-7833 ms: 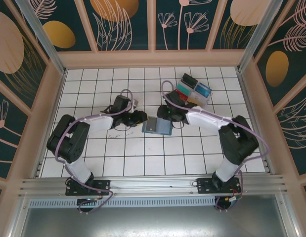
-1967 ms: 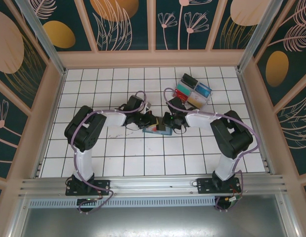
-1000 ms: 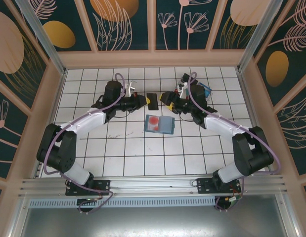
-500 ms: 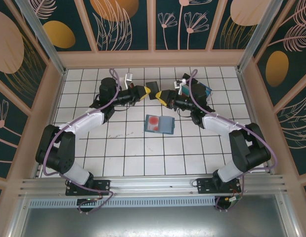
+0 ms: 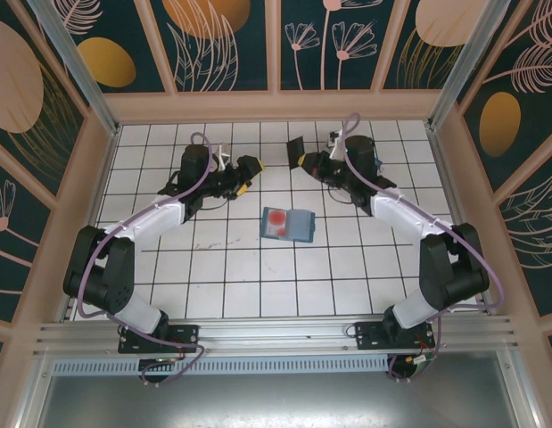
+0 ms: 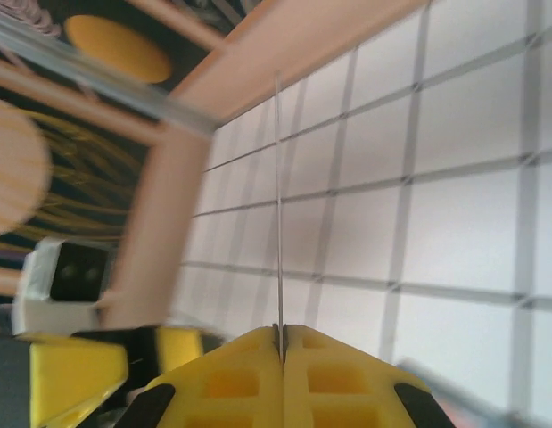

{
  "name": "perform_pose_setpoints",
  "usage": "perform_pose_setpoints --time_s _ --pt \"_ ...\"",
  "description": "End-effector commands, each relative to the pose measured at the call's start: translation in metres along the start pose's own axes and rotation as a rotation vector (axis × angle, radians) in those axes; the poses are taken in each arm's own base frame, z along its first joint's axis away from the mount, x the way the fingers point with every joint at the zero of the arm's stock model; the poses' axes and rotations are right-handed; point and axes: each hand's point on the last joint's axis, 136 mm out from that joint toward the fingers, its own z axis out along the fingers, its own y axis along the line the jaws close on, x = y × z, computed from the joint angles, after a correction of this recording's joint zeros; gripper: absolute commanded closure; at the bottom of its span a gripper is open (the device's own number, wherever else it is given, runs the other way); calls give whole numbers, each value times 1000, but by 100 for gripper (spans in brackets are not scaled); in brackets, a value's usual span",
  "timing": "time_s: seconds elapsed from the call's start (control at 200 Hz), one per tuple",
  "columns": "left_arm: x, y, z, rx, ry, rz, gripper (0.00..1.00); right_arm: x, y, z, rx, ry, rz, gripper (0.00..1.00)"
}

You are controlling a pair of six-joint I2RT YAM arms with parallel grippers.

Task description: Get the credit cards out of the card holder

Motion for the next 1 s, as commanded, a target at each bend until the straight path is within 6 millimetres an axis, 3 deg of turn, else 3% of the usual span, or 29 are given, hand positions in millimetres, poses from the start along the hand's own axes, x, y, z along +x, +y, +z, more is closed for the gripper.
perform_pose_setpoints --time_s 0.0,0.065,0.26,0.465,0.571,0.746,0.991 --pt "-2 39 -9 -189 -43 65 7 -38 -42 -27 259 -15 -348 100" --pt "-4 46 -9 -222 -53 84 2 -52 -56 -33 323 15 -452 100" --pt "3 67 -8 -283 -31 108 1 -100 -82 -45 464 99 -683 100" --pt "9 72 -3 -278 3 108 1 -124 -97 -42 474 139 -912 100" --pt "12 75 -1 -277 14 105 1 -122 -103 -37 412 177 -974 100" --pt "15 76 2 -263 34 102 1 -100 -113 -20 283 298 -1081 100" --pt "18 76 5 -248 52 92 1 -115 -137 -10 293 323 -1079 100"
